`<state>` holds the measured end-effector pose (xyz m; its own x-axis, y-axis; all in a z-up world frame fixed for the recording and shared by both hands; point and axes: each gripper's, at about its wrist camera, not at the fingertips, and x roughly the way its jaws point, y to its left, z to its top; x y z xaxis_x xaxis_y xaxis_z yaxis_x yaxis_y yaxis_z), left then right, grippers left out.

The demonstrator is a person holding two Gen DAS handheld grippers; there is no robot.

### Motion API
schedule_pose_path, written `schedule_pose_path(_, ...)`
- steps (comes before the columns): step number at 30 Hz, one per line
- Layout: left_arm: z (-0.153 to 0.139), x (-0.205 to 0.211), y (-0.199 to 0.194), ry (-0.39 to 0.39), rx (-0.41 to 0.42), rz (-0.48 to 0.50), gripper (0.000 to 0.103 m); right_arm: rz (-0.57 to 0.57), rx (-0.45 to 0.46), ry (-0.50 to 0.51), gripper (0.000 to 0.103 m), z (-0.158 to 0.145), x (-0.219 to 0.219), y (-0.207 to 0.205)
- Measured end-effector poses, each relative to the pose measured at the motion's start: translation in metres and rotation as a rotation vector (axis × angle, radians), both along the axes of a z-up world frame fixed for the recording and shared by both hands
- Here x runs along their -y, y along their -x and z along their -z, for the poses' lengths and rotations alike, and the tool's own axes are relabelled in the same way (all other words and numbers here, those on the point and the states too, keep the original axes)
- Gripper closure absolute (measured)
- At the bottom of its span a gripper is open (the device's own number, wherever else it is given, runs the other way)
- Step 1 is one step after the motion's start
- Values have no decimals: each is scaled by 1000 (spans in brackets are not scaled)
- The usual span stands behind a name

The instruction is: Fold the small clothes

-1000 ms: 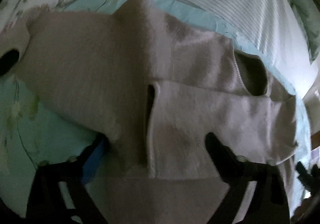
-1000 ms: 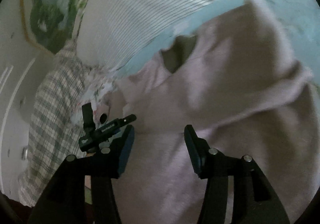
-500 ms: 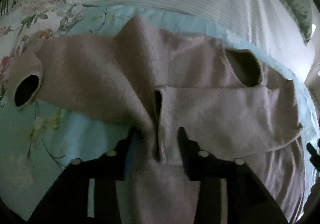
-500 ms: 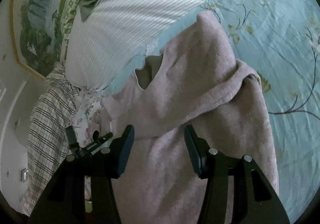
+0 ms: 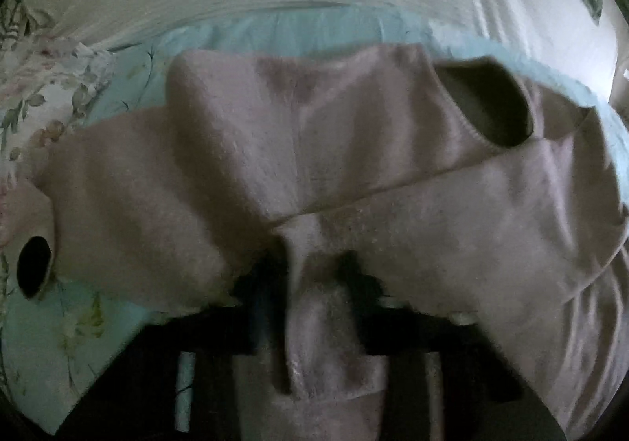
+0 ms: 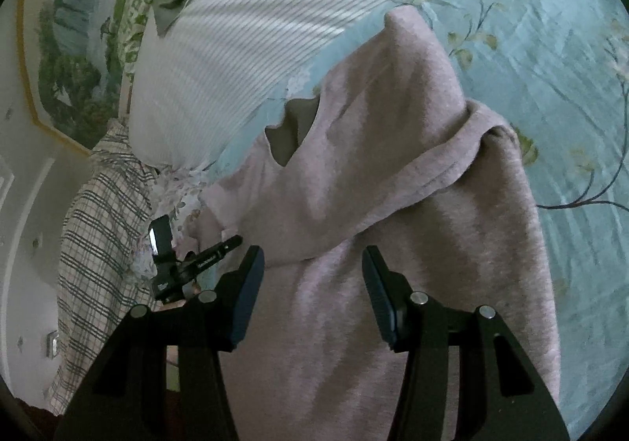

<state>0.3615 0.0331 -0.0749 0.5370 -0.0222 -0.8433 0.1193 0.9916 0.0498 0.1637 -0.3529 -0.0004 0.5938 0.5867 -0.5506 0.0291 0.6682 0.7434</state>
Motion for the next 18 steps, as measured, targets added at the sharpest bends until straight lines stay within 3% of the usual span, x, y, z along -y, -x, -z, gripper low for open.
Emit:
schedule_pose_path(1,-3,-1,3,2,16,2,99,10,4,3,50,-1,4,1)
schedule_pose_path(6,-47,-12,33,137,168,6,101,76,9,25,50,-4,25,-2)
schedule_pose_path(9,-60,-23,35,134,224,-39,101,116,24,56,50,-12,37,-8)
schedule_pose_path(12,-58,-47,29,151,227,-125,101,147,44,109,50,-20,49,-17)
schedule_pose_path(18,-43,-55,26,168,189,-165,101,131,-12,263,49,-3,60,-70)
